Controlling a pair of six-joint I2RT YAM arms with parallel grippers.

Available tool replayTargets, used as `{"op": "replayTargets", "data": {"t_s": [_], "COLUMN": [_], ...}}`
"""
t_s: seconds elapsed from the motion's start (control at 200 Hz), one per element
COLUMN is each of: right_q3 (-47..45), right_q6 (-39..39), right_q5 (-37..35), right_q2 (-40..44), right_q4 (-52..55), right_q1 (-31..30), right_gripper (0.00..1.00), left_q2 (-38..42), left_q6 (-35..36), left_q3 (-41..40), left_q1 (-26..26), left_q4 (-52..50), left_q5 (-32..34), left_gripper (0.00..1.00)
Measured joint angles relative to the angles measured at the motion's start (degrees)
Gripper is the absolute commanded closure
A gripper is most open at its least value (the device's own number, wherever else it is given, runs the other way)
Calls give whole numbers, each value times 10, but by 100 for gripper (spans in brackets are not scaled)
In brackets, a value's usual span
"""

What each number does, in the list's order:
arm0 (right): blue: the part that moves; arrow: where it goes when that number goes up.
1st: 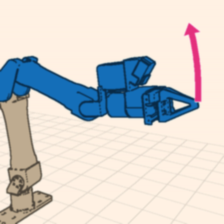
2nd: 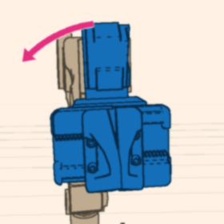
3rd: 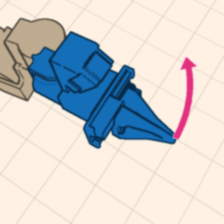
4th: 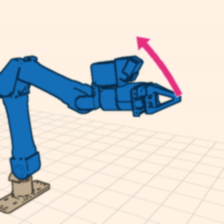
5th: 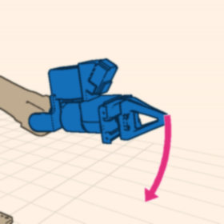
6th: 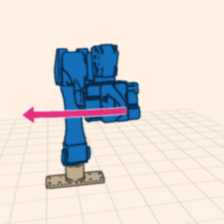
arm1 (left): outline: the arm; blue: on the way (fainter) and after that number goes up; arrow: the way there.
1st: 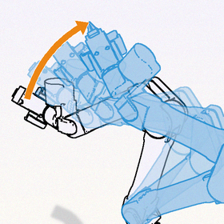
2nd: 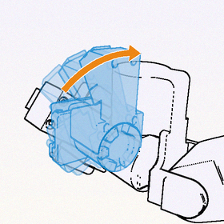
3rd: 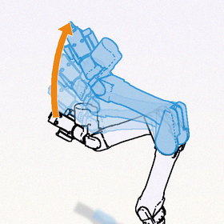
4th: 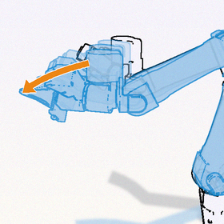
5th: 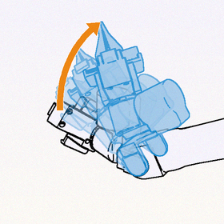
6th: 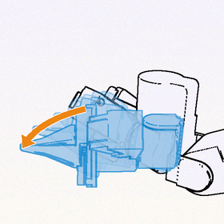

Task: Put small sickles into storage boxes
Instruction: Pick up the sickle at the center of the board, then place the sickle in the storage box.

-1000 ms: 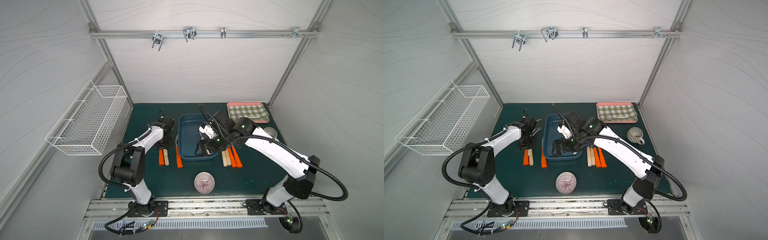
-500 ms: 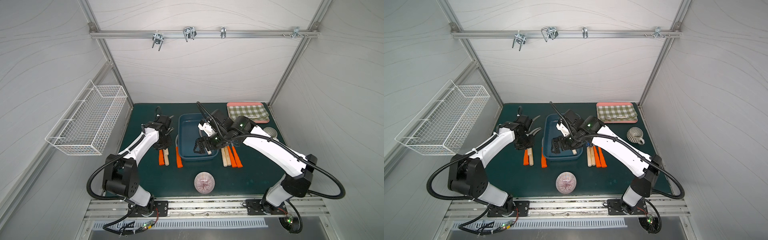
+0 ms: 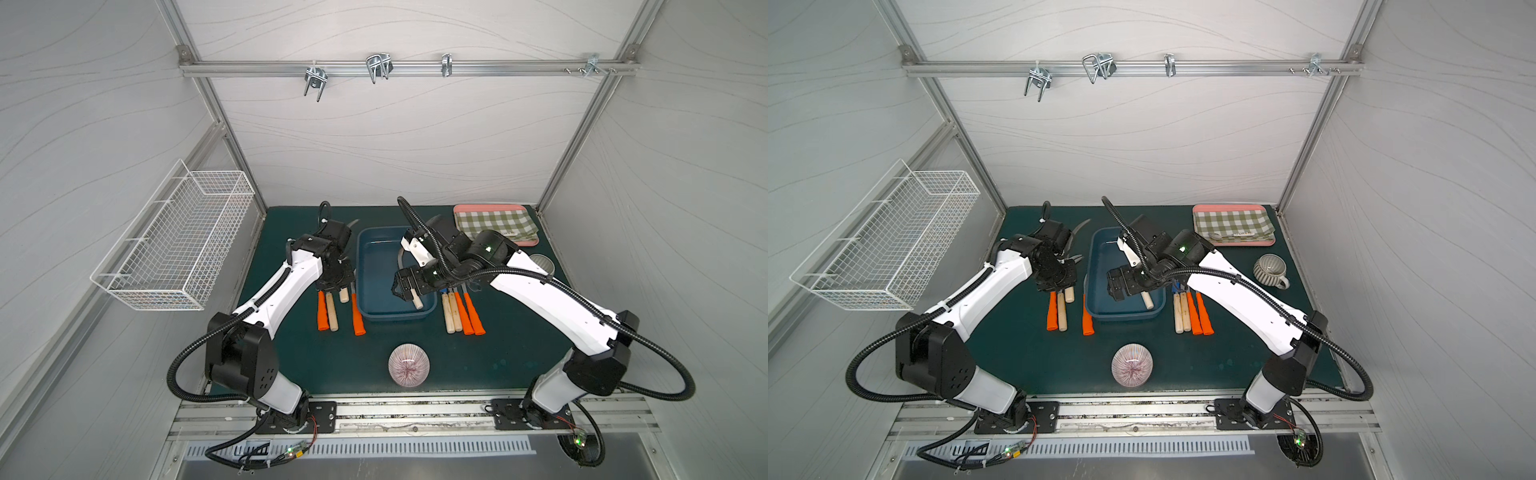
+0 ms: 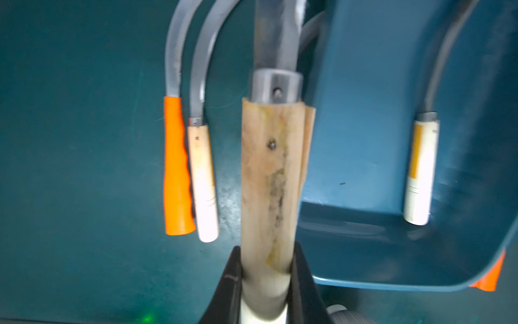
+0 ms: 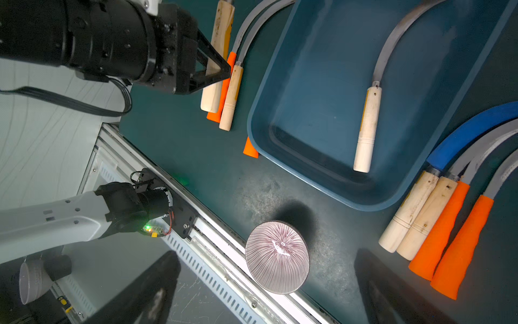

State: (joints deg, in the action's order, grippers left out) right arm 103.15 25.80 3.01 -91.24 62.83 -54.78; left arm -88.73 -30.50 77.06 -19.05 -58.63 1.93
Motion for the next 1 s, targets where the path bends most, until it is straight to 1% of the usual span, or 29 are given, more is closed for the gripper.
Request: {"op": "replayTargets", "data": {"t_s": [0.235, 0.41, 0.62, 1.0], "right_q3": [-3, -22, -50, -80], "right_q6": [-4, -7, -7, -8], "right_q5": [-9, -9, -4, 11], "right_q2": [31, 53, 58, 58], "right_q4": [0, -3, -7, -16], "right_q1": [37, 59, 63, 64], "right_gripper": [1, 1, 1, 1], "left_q2": [-44, -85, -124, -224], "left_q6": [-16, -25, -28, -26], "left_q3": [19, 37, 45, 110], "left_q1": [-40, -62, -71, -71], "left_q4": [-1, 1, 6, 23], "left_q5": [1, 2, 2, 2], "left_gripper": [95, 95, 95, 93]}}
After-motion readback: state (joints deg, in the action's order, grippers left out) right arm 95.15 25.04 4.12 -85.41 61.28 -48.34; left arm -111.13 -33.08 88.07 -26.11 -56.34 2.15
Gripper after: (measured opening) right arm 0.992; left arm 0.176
